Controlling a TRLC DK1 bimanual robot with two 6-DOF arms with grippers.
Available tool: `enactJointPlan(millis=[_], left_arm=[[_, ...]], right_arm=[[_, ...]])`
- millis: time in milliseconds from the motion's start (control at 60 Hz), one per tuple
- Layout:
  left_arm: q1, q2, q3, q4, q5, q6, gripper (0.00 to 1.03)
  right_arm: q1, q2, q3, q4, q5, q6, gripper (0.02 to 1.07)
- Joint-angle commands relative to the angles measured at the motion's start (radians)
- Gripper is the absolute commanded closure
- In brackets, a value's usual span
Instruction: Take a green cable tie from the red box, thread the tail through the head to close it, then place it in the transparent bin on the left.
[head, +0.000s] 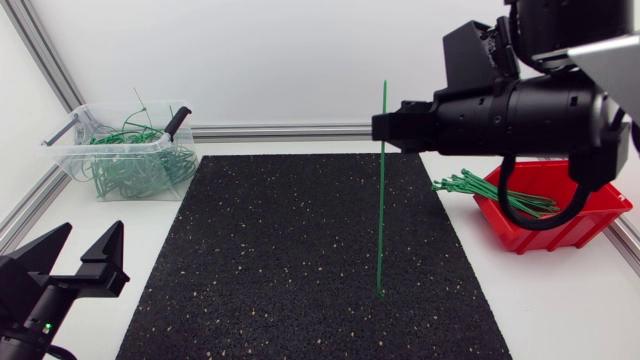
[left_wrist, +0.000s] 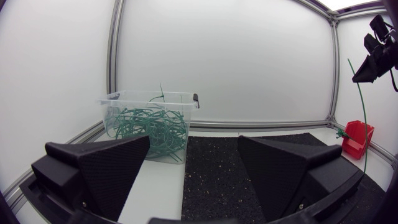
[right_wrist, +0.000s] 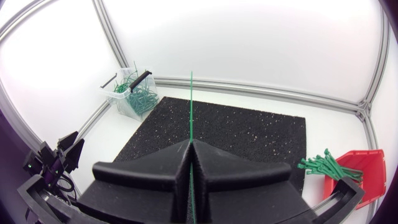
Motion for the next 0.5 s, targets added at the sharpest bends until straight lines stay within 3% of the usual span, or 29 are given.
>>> enactJointPlan(millis=[0,483], left_arm=[[-0.007,-0.002,-0.038,-0.024,0.007,-0.010,0.05],[-0.005,-0.002,-0.036,-0.029,0.007,-0.010,0.05]], right_arm=[[0.046,0.066,0.003,0.036,0.032,0.093,1.01],[0.221,0.281,0.058,0.204,0.117,0.375,1.01]])
